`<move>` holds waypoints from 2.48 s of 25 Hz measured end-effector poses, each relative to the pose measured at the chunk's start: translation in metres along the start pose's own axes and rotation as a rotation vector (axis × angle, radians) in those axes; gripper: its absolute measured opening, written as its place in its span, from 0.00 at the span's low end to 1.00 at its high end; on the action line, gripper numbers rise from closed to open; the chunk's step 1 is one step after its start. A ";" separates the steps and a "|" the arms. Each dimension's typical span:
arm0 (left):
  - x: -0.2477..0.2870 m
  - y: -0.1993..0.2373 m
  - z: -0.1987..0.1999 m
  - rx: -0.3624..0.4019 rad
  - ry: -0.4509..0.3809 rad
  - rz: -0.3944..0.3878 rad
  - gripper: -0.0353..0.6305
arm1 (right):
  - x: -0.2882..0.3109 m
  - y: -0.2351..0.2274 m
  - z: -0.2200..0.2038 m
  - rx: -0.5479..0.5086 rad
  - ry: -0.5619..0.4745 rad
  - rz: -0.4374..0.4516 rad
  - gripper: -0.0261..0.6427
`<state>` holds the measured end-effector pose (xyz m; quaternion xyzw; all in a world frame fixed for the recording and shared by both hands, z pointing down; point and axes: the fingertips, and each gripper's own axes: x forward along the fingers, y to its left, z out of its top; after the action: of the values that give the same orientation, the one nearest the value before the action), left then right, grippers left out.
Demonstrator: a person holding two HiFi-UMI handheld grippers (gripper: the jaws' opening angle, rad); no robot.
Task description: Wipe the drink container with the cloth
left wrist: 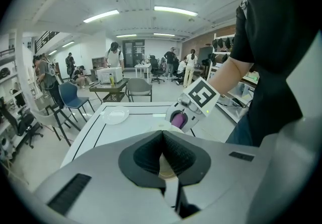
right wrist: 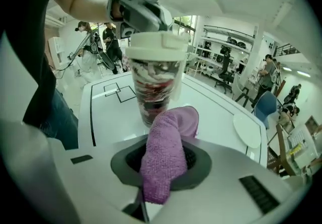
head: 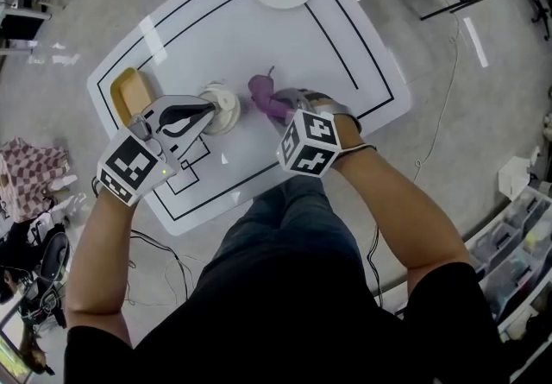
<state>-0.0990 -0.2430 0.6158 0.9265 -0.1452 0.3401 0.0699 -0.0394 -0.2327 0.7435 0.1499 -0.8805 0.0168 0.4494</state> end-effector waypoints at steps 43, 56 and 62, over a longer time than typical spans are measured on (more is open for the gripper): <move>0.002 0.016 0.006 -0.026 -0.011 0.019 0.09 | 0.088 -0.023 0.031 -0.664 0.001 0.345 0.16; -0.003 0.012 0.007 -0.054 -0.064 0.009 0.09 | 0.048 -0.044 0.031 -0.450 0.009 0.244 0.16; -0.007 0.007 0.004 -0.066 -0.098 0.015 0.09 | 0.007 -0.070 0.038 -0.261 -0.007 0.166 0.16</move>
<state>-0.1038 -0.2487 0.6079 0.9381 -0.1666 0.2898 0.0905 -0.0532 -0.3071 0.7192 0.0168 -0.8861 -0.0613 0.4591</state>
